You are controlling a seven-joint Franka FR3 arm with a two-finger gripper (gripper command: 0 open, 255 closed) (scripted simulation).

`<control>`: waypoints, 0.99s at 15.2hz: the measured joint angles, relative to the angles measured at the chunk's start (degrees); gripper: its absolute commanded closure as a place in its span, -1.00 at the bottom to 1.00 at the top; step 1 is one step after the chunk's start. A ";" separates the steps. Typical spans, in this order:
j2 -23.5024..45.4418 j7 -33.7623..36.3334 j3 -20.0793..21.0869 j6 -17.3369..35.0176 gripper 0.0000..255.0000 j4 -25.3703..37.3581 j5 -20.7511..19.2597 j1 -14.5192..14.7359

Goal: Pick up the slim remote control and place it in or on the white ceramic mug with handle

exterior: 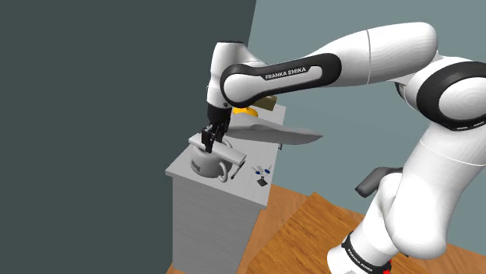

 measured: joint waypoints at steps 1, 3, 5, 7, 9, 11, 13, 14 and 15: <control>-0.14 -0.06 -0.01 0.10 1.00 -0.18 0.03 -0.02; -0.16 -0.03 -0.01 0.24 -1.00 -0.29 0.02 -0.02; -0.04 -0.01 -0.01 0.05 -1.00 -0.67 0.02 -0.02; -0.01 0.02 0.00 -0.01 -1.00 -0.75 0.02 -0.01; 0.07 -0.01 -0.02 -0.03 -1.00 -0.70 0.02 -0.03; -0.61 -0.21 -0.11 -2.14 -1.00 0.76 0.06 -0.15; -1.64 -0.21 -0.13 -5.46 -1.00 3.08 0.10 -0.18; -1.59 -0.20 -0.13 -6.19 -1.00 3.87 0.09 -0.19; -1.57 -0.18 -0.12 -6.58 -1.00 4.26 0.08 -0.17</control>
